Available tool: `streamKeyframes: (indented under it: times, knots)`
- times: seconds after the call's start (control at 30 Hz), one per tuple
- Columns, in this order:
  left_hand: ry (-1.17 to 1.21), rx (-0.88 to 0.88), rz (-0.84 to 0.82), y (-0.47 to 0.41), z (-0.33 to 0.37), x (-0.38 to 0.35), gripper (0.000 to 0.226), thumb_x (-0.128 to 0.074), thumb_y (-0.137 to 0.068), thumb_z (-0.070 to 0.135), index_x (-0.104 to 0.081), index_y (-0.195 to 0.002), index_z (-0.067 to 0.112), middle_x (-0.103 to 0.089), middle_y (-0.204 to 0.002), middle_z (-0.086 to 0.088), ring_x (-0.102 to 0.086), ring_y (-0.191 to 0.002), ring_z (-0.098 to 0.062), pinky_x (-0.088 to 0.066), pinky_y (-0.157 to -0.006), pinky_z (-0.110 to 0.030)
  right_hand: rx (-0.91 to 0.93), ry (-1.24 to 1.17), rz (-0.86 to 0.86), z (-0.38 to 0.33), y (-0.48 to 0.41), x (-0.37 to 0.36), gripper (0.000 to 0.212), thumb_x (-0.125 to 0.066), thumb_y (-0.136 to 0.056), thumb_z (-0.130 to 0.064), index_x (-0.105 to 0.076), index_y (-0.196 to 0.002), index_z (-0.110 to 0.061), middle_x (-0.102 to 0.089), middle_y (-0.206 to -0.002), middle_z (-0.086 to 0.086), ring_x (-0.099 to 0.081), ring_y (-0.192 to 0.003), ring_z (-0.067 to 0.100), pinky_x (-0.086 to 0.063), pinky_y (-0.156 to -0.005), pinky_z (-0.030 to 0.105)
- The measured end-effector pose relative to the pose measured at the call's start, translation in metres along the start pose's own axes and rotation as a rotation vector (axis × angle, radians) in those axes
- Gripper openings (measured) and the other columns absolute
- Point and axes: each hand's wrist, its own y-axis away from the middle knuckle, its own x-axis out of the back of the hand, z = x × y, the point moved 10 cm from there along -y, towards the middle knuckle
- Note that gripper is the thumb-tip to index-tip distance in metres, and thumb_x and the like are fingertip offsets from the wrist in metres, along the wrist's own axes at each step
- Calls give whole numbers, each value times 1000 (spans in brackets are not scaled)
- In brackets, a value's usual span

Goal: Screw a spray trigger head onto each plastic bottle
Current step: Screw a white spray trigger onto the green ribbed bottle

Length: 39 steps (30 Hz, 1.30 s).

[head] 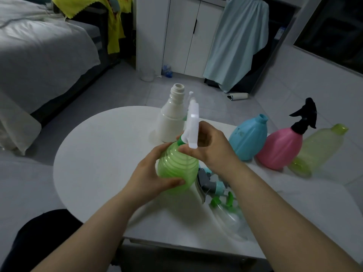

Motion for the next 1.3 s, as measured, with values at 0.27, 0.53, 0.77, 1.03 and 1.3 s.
streamKeyframes:
  times: [0.27,0.53,0.77,1.03,1.3]
  knots:
    - [58,22,-86,-3,-6,-1,82,-76,-49,28,-32,-116,43,-42,-115,28,-38,-108,18,-28,-81,8,62,90,124,-2,4,6,33,-75,-66,-21,-44,-73,-28,-59,-78,-5,-53,-65,-9,-42,-58,5]
    - [57,-12,-68,-4,1,-9,71,-75,-51,23,-35,-102,53,-47,-107,32,-41,-94,30,-29,-75,9,49,21,90,5,8,6,27,-69,-72,-16,-49,-84,-28,-67,-94,-6,-60,-88,-2,-47,-76,12]
    - [4,2,-74,-4,-4,-11,73,-81,-57,13,-38,-105,48,-48,-104,30,-42,-97,22,-29,-75,9,31,-27,-83,4,15,7,28,-65,-75,-10,-59,-91,-32,-62,-91,-18,-58,-83,-14,-43,-72,2]
    - [-2,3,-52,-3,-4,-11,73,-80,-57,12,-39,-105,47,-49,-103,28,-46,-98,15,-30,-76,8,-6,-7,136,18,13,12,31,-72,-67,-21,-47,-81,-34,-63,-96,-2,-59,-90,1,-49,-82,22]
    - [-11,-2,-57,-4,-4,-11,73,-81,-57,14,-37,-106,47,-47,-104,30,-43,-98,17,-30,-76,8,66,-27,54,8,12,22,33,-70,-68,-6,-59,-79,-35,-67,-71,-28,-60,-78,-12,-47,-78,7]
